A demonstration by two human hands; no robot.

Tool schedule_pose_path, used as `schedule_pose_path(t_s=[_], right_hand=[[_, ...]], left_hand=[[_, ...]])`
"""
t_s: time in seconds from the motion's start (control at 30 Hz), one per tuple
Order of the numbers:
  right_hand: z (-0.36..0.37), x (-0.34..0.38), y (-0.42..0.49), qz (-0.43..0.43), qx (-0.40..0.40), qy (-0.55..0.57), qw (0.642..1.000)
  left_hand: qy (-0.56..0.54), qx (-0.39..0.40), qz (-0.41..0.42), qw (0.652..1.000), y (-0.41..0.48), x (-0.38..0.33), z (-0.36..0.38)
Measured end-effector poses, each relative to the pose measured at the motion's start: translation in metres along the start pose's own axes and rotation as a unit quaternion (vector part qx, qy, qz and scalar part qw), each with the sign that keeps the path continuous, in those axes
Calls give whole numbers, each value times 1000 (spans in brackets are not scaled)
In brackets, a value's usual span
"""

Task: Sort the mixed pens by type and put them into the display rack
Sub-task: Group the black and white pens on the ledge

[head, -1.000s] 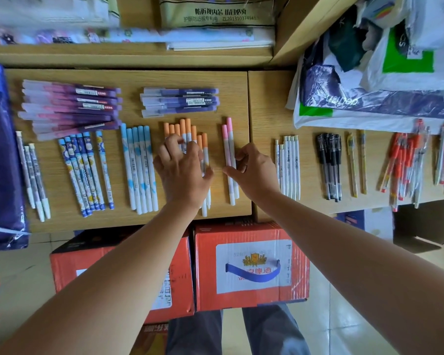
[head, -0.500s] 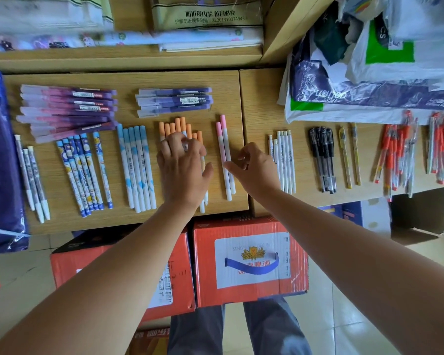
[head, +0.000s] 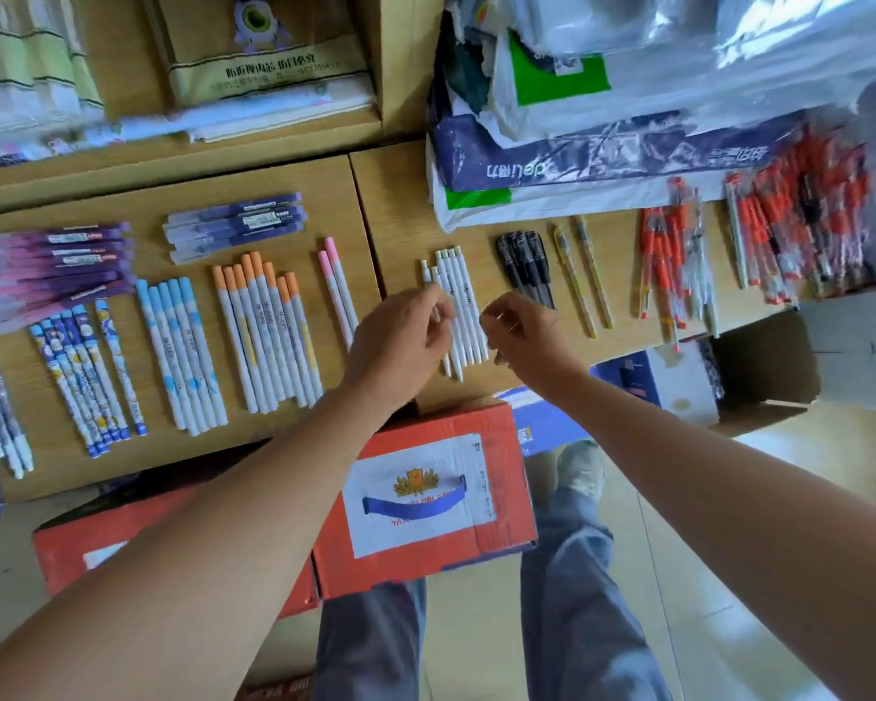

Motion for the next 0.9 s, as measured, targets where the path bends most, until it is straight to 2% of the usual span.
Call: schedule_pose_path(t_s=[0.13,0.3,0.4,0.5,0.6,0.73,0.9], right_hand=[[-64,-51,-2,22,-8,0,1000],[-155,-119,7,19,-50,-105,993],[-208,-157,19,42,-67,-129,989],[-229,-175,31,57,-43,-167,983],[-240,-193,44,82,-6,-199,976],[-240,-204,52,90,27,-227,969],[-245,-210,55,84,31,-217,972]], left_hand=[[21,16,9,1000,18,-50,55],[65,32,41,997,47,-122,124],[75,56,23,995,70,-162,164],[91,61,8,994,83,-182,184],[142,118,-8,983,97,-198,208],[188,153,-30,970,109,-204,225],[196,128,-45,971,115,-206,227]])
Point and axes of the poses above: each hand's wrist, its own y-axis towards the middle knuckle, its own z-axis out of the palm, x = y × z, the point moved 5 cm from there along y, towards the middle knuckle
